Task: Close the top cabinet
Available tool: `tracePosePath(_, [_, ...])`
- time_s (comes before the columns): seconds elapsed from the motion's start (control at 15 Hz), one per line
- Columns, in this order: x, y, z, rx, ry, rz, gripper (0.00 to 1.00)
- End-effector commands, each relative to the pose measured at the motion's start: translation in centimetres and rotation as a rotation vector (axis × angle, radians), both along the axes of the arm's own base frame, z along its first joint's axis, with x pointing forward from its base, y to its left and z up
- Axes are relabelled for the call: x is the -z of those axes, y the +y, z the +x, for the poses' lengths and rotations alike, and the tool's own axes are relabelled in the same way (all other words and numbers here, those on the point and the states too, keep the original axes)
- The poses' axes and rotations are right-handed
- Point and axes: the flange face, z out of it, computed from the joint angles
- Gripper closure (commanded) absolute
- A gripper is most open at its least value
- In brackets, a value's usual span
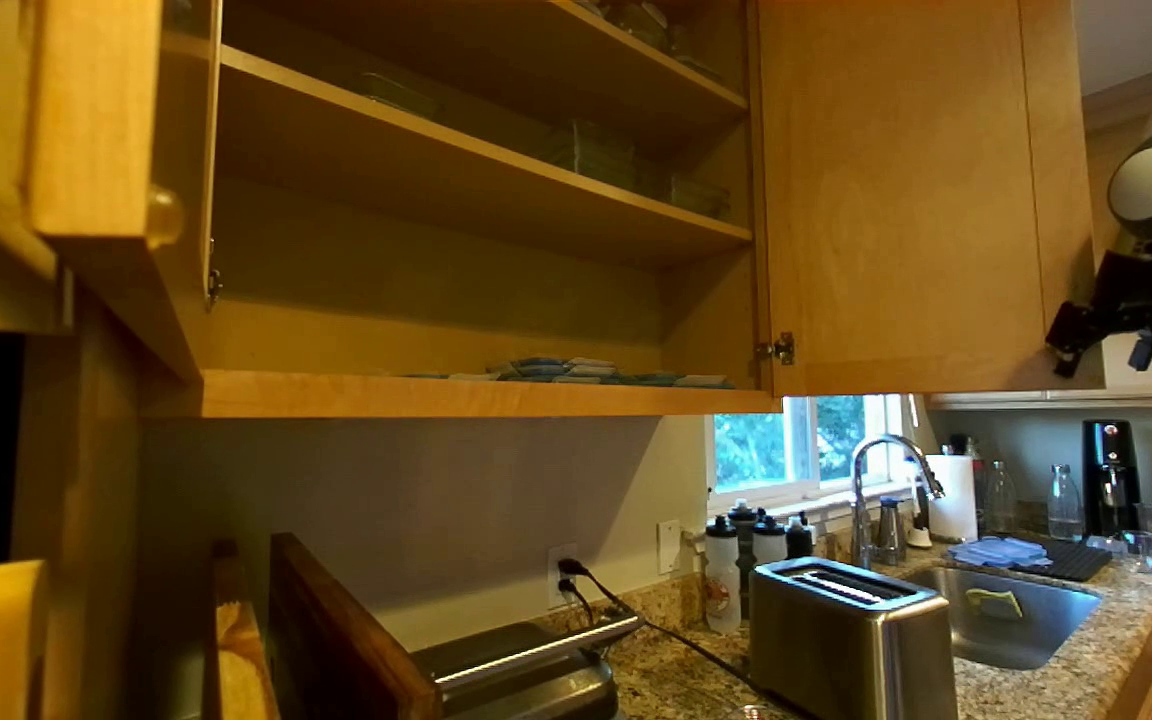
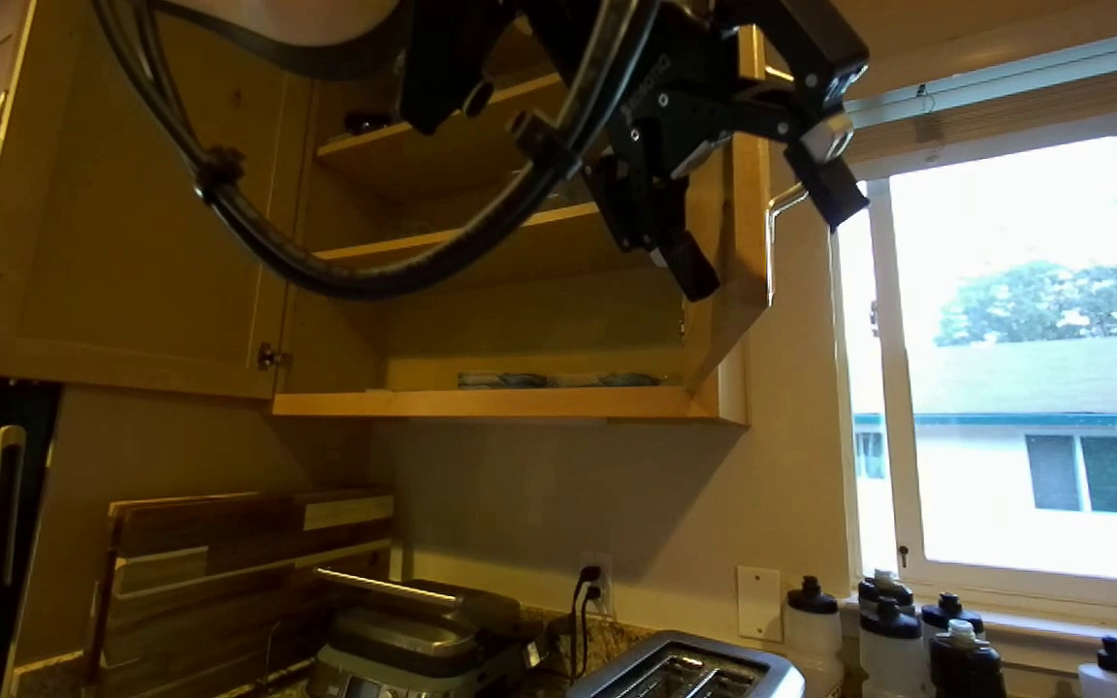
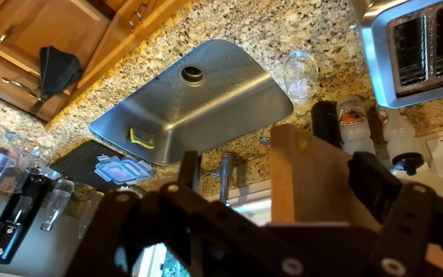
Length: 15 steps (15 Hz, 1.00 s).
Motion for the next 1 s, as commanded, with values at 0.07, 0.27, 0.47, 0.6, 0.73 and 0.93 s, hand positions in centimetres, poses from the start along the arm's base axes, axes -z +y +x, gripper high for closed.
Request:
tracePosePath(0.07, [0.1,0.3,0.2,-0.101,-0.024,-0.034,0.0])
tracePosePath(0.27, [-0.3,0.7,0.0,-0.15,-0.029,-0.056,0.0])
tracePosePath(0.47, [-1.2,1.7,-0.1,-0.261,-0.041,-0.097,0.0])
tracePosePath(0.6, [-1.8,2.8,-0.1,-0.333,-0.036,-0.142,0.0])
tracePosePath(0.73, [-2.3,3.5,-0.1,-0.391,-0.028,-0.197,0.0])
tracePosePath(0.93, [-2.5,4.1,-0.5,-0.461,-0.016,-0.236,0.0])
